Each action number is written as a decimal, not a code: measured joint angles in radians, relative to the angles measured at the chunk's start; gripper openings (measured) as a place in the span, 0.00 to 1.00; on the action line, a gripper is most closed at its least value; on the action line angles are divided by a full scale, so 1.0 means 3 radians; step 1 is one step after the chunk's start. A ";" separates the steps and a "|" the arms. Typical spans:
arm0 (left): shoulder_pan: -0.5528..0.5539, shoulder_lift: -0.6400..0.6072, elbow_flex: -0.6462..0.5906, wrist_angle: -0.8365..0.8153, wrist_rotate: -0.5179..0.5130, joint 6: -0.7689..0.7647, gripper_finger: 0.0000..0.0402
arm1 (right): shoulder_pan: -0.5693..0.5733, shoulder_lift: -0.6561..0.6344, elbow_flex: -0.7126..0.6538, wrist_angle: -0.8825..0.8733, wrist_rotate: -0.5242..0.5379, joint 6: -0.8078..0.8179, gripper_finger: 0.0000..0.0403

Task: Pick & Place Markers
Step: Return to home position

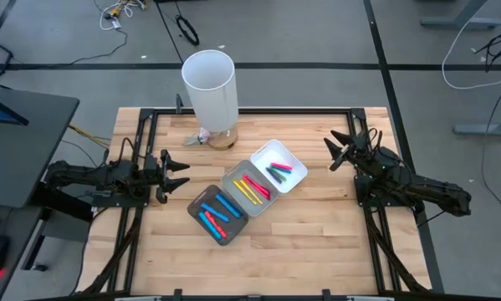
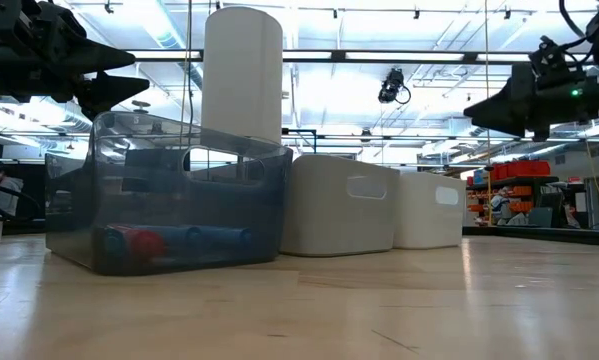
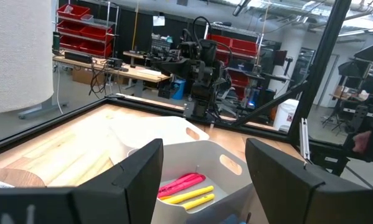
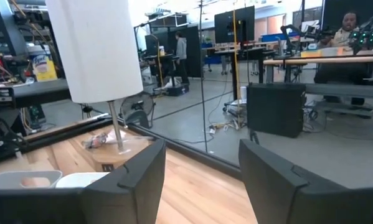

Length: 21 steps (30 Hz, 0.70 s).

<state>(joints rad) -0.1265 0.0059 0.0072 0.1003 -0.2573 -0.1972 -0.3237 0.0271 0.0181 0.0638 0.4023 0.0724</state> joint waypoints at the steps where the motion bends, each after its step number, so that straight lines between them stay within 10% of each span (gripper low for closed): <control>1: 0.0000 0.0000 0.0000 0.0001 0.0000 0.0002 0.58 | 0.0000 0.0008 0.0000 0.0007 -0.0001 0.0012 0.51; 21: 0.0000 0.0001 0.0001 0.0001 0.0000 0.0002 0.58 | -0.0001 0.0017 0.0000 0.0007 0.0001 0.0078 0.51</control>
<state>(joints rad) -0.1265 0.0063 0.0074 0.1005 -0.2573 -0.1967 -0.3240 0.0322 0.0181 0.0658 0.4026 0.0959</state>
